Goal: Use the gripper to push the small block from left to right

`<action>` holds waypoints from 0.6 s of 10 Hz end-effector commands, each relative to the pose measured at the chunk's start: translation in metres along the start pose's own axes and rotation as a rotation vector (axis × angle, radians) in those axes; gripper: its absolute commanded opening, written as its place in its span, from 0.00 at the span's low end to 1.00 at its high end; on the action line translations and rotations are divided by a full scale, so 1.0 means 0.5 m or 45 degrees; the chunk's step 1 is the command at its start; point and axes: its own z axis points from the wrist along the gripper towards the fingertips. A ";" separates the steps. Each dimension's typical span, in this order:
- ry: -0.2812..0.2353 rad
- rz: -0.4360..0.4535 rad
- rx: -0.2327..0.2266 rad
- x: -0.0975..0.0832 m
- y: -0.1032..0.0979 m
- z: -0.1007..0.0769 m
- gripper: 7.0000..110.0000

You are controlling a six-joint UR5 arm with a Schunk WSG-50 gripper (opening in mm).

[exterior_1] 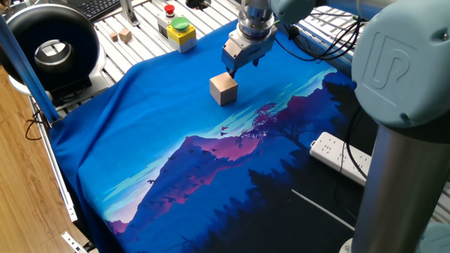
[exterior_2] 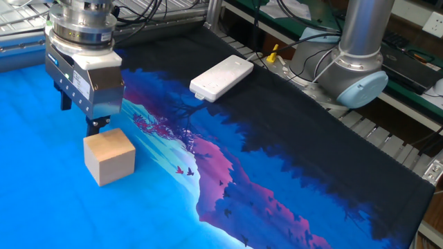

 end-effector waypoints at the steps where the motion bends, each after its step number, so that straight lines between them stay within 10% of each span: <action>1: 0.000 0.032 -0.011 -0.005 0.025 -0.005 0.00; 6: -0.001 0.036 0.003 -0.003 0.025 -0.001 0.00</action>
